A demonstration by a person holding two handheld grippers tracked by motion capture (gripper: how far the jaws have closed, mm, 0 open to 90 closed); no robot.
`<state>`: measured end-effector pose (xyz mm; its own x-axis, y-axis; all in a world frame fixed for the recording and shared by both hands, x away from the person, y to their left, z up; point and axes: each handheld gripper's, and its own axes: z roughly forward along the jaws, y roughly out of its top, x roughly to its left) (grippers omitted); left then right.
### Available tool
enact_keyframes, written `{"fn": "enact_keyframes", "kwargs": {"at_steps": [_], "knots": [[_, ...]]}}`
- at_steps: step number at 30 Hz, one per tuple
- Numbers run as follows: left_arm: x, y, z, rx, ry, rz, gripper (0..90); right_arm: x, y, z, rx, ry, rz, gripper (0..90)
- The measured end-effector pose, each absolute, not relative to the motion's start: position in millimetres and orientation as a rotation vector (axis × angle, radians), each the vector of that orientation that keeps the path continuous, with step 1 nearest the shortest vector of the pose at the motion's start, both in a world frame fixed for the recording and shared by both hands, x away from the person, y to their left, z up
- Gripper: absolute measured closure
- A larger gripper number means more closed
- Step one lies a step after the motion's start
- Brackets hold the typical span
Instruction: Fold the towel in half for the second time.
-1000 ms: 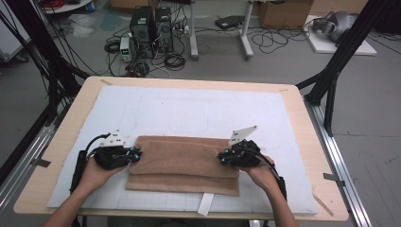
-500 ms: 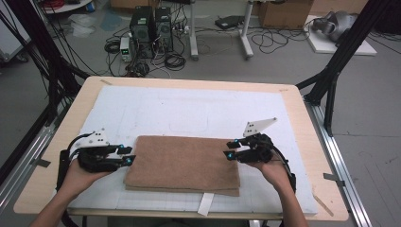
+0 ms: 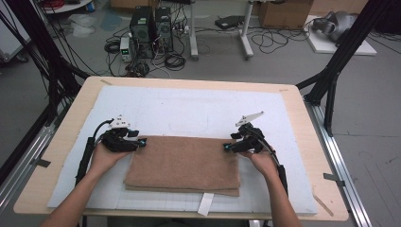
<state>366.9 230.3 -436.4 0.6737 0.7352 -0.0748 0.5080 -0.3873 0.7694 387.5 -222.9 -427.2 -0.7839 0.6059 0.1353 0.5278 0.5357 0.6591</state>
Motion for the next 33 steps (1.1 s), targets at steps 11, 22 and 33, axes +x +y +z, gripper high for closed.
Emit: {"fn": "enact_keyframes", "kwargs": {"at_steps": [11,22,33], "knots": [[365,226,-437,2.081,0.918,0.358,77.4,385,-215,-425,0.862,2.719,1.070,77.4],[395,219,-406,1.895,0.990,0.581,79.9,422,-212,-391,0.869,2.477,1.063,78.5],[435,210,-394,1.880,1.040,0.634,79.8,463,-208,-392,0.917,2.368,1.053,77.6]]}}
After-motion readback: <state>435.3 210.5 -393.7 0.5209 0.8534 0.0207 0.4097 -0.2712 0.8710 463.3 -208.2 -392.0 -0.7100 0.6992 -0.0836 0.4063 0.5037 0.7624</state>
